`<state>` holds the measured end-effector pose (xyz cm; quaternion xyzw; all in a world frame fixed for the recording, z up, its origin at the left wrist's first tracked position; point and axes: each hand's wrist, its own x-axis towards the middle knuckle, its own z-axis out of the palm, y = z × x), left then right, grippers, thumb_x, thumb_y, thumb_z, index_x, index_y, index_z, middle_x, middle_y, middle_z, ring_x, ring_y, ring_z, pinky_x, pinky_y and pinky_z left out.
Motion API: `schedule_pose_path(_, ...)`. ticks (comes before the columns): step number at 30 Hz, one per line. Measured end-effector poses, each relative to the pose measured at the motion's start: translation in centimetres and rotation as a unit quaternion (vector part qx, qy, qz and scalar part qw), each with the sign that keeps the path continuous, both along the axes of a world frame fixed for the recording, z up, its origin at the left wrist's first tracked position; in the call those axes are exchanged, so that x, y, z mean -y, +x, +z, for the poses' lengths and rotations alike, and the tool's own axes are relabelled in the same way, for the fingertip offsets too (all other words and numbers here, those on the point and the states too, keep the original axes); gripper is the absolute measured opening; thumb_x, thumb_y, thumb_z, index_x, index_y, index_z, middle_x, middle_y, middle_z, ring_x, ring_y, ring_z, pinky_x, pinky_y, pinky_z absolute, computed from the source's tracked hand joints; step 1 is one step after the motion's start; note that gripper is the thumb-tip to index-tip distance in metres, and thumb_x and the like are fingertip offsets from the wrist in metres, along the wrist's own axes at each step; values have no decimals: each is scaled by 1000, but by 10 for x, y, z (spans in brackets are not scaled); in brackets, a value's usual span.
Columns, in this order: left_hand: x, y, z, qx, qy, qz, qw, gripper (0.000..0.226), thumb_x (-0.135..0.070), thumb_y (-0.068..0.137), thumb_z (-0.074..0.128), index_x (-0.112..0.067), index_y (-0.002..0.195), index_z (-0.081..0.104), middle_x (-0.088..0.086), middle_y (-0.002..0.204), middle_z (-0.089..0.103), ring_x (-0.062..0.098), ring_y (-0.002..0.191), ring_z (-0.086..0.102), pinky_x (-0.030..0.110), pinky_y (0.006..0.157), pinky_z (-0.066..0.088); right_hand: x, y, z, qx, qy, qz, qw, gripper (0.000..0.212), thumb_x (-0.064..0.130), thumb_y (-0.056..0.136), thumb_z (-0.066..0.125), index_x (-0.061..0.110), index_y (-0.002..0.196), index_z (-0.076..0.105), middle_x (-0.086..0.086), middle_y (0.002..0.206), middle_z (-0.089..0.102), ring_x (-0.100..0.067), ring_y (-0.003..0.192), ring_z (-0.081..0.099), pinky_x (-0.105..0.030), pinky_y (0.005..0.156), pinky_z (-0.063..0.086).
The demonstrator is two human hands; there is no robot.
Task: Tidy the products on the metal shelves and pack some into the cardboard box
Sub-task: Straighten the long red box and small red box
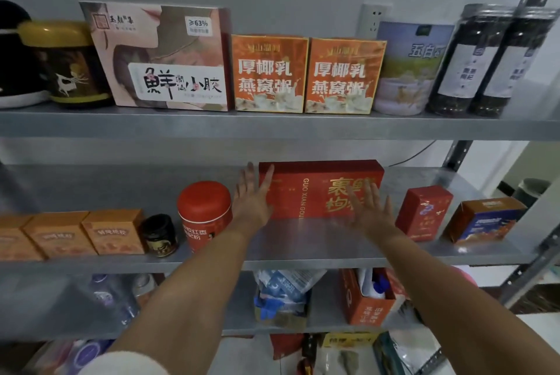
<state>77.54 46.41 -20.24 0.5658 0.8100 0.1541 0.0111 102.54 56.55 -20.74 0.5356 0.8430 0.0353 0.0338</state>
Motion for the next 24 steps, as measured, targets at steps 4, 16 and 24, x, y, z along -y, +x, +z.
schedule_pose_path(4, -14, -4, -1, 67, -49, -15, 996, 94, -23, 93, 59, -40, 153, -11, 12, 162, -19, 37, 148, -17, 50, 120, 4, -15, -3, 7, -29, -24, -26, 999, 111, 81, 77, 43, 29, 149, -25, -17, 156, -27, -35, 146, -20, -57, 116, -5)
schedule_pose_path(16, -17, -18, -4, 154, -16, -38, 987, 96, 6, 85, 50, -43, 153, 3, 8, 164, -8, 35, 150, -5, 52, 120, 15, -60, 3, 20, -166, -100, -131, 972, 103, 58, 85, 60, 46, 145, -24, -19, 161, -6, -38, 148, -4, -58, 115, 0)
schedule_pose_path(24, -22, -20, -15, 291, 14, -52, 955, 105, 12, 83, 49, -63, 143, 7, 6, 151, 37, 29, 126, 51, 38, 102, 48, -76, 0, 17, -293, -155, -135, 934, 113, 31, 80, 76, 42, 150, -12, -14, 161, -7, -39, 147, 4, -56, 118, 13)
